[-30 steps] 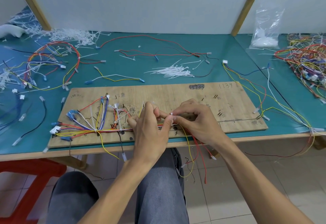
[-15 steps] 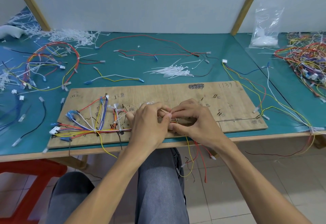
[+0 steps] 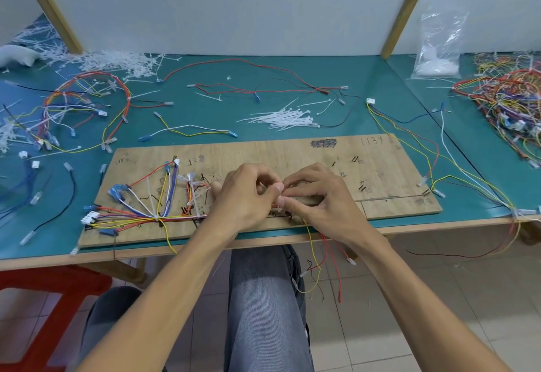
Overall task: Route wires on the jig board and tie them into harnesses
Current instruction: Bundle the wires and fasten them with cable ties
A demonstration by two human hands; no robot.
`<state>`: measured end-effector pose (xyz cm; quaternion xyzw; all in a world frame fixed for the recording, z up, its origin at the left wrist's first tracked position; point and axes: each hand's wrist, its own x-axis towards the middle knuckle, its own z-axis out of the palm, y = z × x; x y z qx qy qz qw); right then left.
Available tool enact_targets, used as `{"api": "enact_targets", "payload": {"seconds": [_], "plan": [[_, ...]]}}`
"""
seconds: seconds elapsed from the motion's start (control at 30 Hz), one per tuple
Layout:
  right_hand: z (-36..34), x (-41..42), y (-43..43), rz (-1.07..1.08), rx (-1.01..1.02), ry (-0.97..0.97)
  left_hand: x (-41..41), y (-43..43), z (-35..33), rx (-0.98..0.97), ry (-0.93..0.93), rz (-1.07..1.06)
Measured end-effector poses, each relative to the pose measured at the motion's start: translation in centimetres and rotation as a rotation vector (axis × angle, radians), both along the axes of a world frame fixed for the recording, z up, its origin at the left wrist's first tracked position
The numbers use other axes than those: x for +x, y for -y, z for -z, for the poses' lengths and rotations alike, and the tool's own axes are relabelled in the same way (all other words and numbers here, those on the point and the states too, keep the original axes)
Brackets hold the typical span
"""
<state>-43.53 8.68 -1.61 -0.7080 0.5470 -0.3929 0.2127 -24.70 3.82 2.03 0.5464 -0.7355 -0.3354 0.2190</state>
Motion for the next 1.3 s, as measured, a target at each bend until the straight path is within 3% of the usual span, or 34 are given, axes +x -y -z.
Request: {"api": "enact_targets", "payload": {"seconds": [0.13,0.33,0.5,0.77,1.03,1.3], "plan": [[-0.2,0.1,0.2,0.003,0.05,-0.013,0.3,0.4,0.3,-0.015,-0.035,0.065],[-0.5,-0.4,0.5,0.012,0.113,0.027,-0.3,-0.5,1.0,-0.215,0.056,0.006],[-0.8,-0.4,0.5,0.009,0.119,0.0,-0.8,-0.5,1.2,-0.339,-0.032,-0.014],[-0.9,-0.4,0.4,0.052,0.187,0.12,-0.5,0.7,0.1,-0.285,-0.062,0.189],[-2.1,-0.5,0.6,-0.008,0.236,0.033,-1.8,0.7,0.8,-0.316,-0.246,0.078],[-1.3,-0.5,0.3,0.056,0.165,0.033,-1.2,0.7,0.2,-0.293,-0.241,0.254]]}}
